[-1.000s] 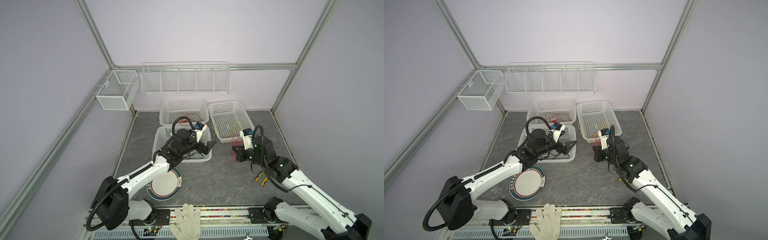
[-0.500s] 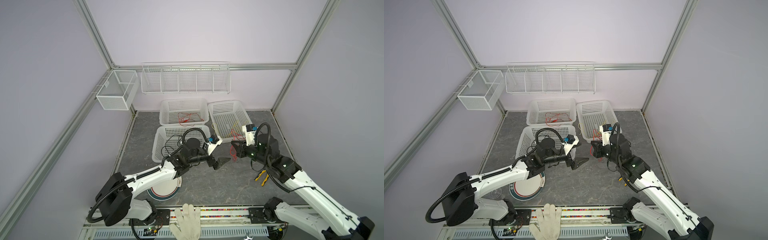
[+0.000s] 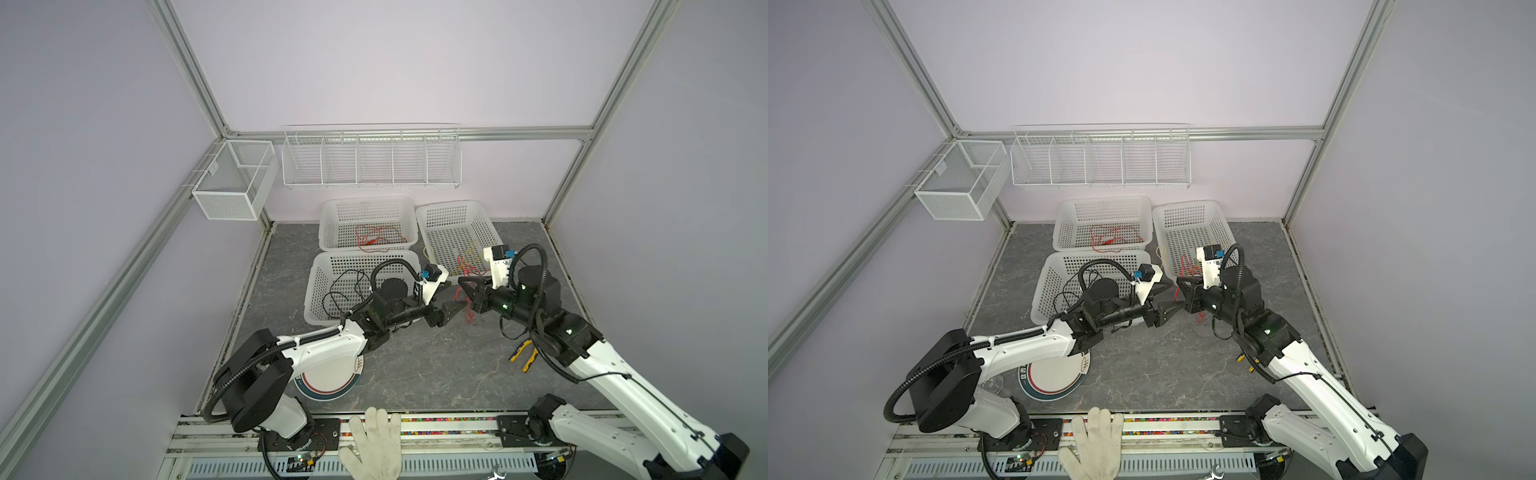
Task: Untangle the cables
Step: 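Grasp the red wire end from the right gripper with the left gripper, then lift the red wire over the farthest basket with the left gripper while the right opens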
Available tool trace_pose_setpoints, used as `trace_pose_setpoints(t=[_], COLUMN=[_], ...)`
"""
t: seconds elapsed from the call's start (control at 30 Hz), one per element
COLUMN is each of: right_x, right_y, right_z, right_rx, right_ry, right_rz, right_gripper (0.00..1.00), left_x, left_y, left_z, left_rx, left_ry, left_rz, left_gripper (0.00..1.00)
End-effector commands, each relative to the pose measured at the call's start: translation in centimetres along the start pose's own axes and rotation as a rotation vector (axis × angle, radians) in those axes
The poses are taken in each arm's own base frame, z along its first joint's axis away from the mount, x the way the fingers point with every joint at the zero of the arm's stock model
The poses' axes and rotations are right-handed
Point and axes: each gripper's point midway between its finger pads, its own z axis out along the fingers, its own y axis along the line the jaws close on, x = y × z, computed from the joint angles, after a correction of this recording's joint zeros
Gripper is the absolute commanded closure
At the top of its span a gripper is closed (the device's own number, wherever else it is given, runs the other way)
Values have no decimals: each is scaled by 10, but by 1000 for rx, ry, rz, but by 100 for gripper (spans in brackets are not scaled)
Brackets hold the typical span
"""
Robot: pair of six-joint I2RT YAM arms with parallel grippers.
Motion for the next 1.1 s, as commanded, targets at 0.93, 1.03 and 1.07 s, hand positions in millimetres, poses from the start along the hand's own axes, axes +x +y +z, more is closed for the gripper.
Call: trace_pose_setpoints(t=[0.93,1.03,1.07], right_x=[-2,-8,-3], right_y=[-26,-31,-37], right_z=[2,-8,-10], right_rx=[134,178,197], right_ry=[-24,-57,-54], right_rz=[-98,-119,-121], right_gripper=[50,38,35], left_x=[1,1,0], left_y=[82,100,104], left_z=[-17,-31,-35], left_rx=[-404,-458,-472], left_ry=[71,64,60], left_rz=[-125,-163,-172], left_gripper=[100,100,100])
